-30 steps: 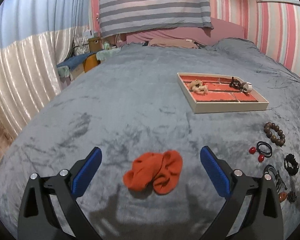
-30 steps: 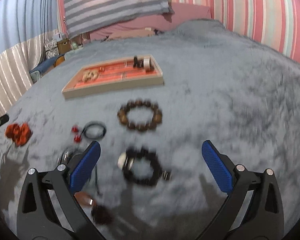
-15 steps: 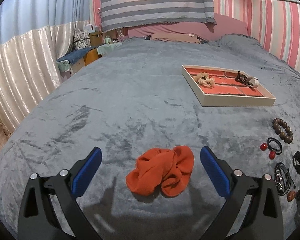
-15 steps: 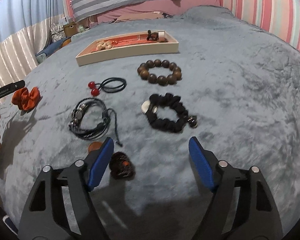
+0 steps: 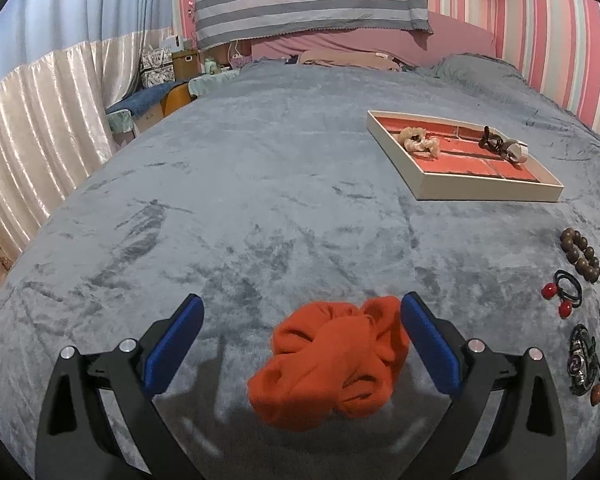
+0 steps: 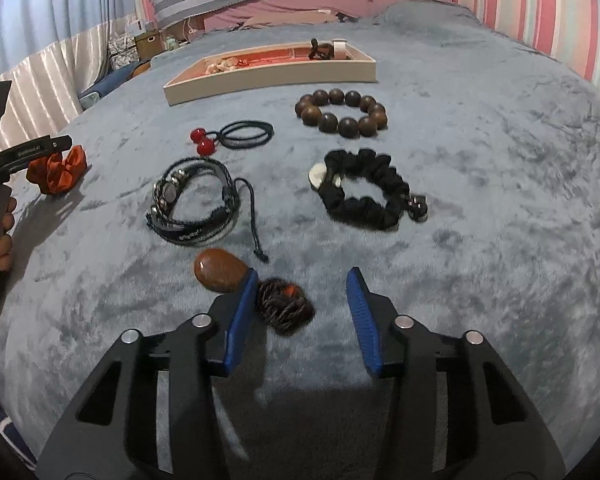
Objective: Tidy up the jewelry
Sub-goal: 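Grasp the orange scrunchie with the left tool while the right tool grasps the braided black cord, then carry the orange scrunchie and braided cord to the tray and release both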
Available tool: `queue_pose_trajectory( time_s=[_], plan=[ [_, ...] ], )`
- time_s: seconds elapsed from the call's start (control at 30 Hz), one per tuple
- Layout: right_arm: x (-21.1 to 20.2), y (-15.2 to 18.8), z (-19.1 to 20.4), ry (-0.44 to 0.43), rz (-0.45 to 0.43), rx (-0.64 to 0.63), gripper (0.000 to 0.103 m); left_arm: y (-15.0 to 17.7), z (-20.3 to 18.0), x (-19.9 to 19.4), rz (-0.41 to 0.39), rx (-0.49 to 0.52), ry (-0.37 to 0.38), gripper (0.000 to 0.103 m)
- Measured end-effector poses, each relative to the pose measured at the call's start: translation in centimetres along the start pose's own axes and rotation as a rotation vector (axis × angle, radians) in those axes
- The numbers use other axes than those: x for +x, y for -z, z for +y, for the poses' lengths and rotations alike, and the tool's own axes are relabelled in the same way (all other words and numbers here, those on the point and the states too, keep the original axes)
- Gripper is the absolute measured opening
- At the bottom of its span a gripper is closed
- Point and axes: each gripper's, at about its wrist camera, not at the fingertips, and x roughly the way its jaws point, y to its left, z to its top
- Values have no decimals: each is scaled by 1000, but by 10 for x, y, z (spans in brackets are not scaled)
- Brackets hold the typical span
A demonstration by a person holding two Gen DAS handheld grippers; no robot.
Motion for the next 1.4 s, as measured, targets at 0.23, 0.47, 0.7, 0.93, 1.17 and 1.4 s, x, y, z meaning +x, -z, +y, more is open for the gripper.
queue_pose_trajectory(
  time_s=[0.23,0.47,0.7,0.93,1.17,1.4],
  plan=[
    [0,2,5,-22,-12,-22,28,3,-1,11,17,10,24,96],
    [1,1,4,-37,-11,-22,27,6,-4,27,58,29,58,82],
    [0,1,4,-43,-14,-21,25,10,-9,30,79,49,88,45],
    [-5,-3,4,-58,-24,-24,24,11,-10,26,71,59,92,28],
    [-14,-14,1,-72,-56,-28,24,5,-10,17,60,43,86,22],
    [-29,-43,-5,-83,-114,-46,24,-17,-18,1,18,21,101,21]
  ],
)
